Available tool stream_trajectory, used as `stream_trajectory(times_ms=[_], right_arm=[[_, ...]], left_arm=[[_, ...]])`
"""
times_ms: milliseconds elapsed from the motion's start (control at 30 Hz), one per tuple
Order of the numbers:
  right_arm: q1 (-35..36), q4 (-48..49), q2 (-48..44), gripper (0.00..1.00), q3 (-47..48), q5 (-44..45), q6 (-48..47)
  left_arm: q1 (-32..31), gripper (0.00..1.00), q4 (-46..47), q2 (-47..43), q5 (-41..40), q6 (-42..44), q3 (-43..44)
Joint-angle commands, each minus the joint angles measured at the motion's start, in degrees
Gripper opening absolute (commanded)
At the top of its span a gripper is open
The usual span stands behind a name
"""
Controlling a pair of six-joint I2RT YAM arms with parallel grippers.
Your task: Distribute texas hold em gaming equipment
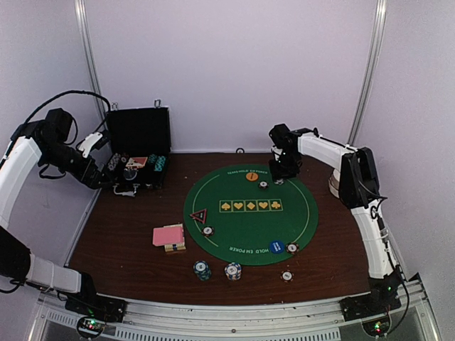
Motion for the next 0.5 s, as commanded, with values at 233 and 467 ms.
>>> stream_trajectory(times_ms=[233, 467], right_arm=[[-1.11, 1.09, 5.63, 0.0, 5.93, -1.1, 0.84], [-1.2, 1.53, 6.17, 0.29, 6.05, -2.2, 1.32]], left_arm=[[0.35, 0.98, 0.38, -0.16, 0.65, 0.49, 0.97], [0.36, 0.98, 0.36, -0.12, 0.54, 0.59, 1.2]])
